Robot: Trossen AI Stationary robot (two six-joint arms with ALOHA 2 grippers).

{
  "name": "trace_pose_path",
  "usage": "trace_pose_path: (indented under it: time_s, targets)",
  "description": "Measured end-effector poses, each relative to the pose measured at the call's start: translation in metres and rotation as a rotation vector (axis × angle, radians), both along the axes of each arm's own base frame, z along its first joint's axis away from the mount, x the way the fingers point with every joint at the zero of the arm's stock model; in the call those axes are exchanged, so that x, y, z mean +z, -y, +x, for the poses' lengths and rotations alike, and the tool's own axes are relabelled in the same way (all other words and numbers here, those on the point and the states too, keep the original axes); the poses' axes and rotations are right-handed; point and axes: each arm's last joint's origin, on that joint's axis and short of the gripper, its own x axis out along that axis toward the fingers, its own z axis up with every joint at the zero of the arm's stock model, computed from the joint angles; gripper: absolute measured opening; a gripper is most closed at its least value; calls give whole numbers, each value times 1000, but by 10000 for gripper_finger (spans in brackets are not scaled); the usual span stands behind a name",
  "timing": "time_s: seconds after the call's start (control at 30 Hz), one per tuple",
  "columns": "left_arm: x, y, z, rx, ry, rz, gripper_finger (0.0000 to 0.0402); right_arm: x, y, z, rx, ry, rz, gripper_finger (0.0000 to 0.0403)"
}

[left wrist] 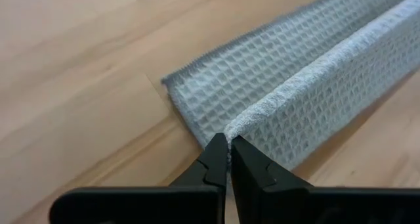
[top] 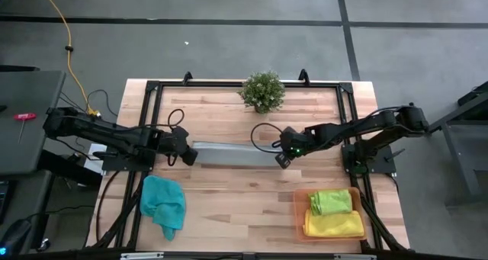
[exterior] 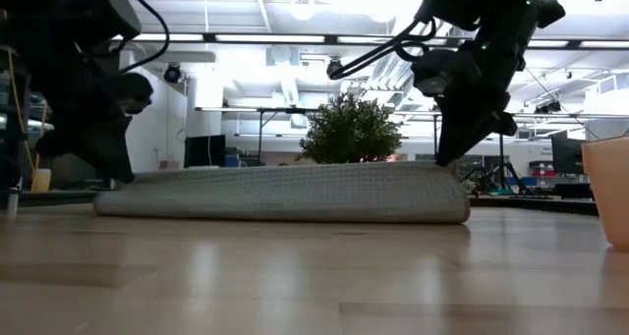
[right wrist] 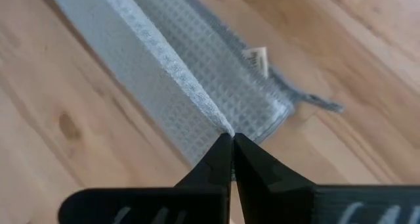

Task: Fold microfiber towels
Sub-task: Fold the gray microfiber towel

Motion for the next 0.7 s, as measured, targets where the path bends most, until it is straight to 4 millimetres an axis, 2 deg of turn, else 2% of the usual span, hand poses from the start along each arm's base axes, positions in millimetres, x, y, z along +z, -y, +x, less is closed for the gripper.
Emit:
trace_pose_path:
  time_s: [0.37,0.7]
  targets:
    - [-1,-4,1,5,16,141,0,-1,2,-2,-96,-7,-22,0]
    - [0,-3,2,-23,16,160,0,-6,2,-6,-144,-25,-14,0]
